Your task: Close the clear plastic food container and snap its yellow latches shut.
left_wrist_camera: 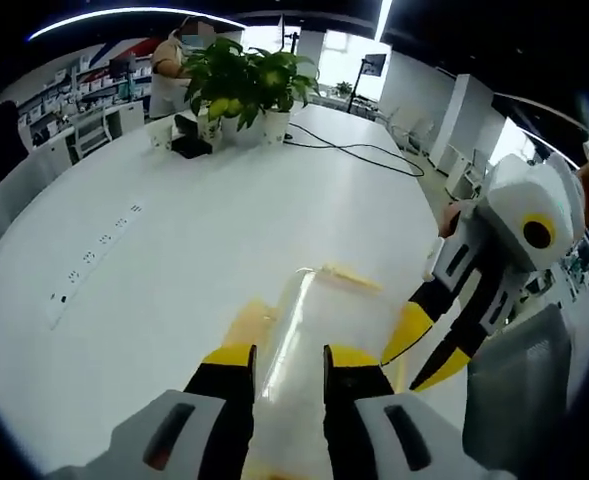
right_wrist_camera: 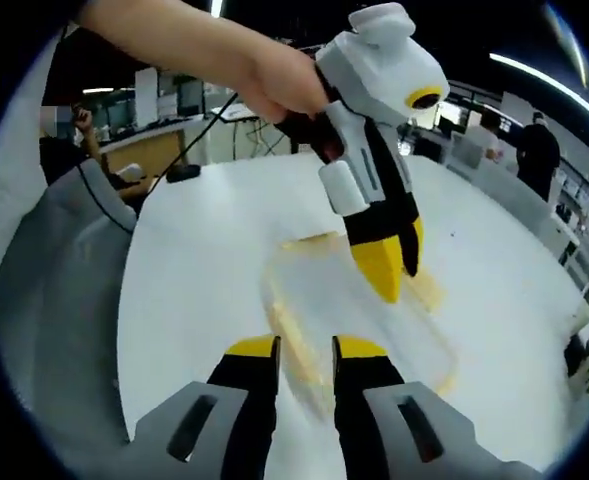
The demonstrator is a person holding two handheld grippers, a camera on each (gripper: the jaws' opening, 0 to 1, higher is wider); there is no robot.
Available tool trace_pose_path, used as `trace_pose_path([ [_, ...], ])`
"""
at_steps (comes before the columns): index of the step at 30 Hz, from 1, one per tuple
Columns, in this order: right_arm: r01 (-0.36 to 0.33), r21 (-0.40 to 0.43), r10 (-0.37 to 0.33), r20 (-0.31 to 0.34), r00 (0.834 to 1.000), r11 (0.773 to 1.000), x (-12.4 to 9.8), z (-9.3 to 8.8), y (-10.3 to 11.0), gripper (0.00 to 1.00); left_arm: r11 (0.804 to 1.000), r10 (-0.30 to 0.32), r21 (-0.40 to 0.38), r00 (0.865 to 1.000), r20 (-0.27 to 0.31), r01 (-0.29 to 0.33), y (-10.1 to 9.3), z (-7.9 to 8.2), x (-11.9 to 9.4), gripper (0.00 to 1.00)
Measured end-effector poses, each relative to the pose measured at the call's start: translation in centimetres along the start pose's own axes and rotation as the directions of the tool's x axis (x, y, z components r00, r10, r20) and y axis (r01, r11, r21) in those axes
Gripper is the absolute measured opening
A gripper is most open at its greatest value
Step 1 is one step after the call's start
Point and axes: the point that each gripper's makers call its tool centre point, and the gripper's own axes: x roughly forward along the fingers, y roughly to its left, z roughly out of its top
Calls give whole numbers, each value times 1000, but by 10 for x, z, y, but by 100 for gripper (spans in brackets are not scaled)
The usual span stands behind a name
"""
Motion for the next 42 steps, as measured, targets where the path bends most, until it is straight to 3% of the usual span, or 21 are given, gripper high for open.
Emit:
trace_pose_path([
  [4,4,-25,-4,-8,1000,1000,1,0,0,18,999,-5,43,999,-38,6,6,-1,3,22],
  [17,43,-184,-54,-53,997,982,7,-2,0,19,985,-104,119,983,-149,122,2,-2,15,23],
  [27,68,-300,-94,-72,993,952,9,-5,0,20,970,-163,144,961,-226,198,4,-2,18,24],
  [32,103,-405,-152,-91,984,909,11,-6,-1,21,962,-175,163,951,-257,221,9,1,21,24],
  [42,151,-419,-204,-84,975,895,12,-7,-4,21,948,-188,190,930,-315,256,3,0,22,24],
])
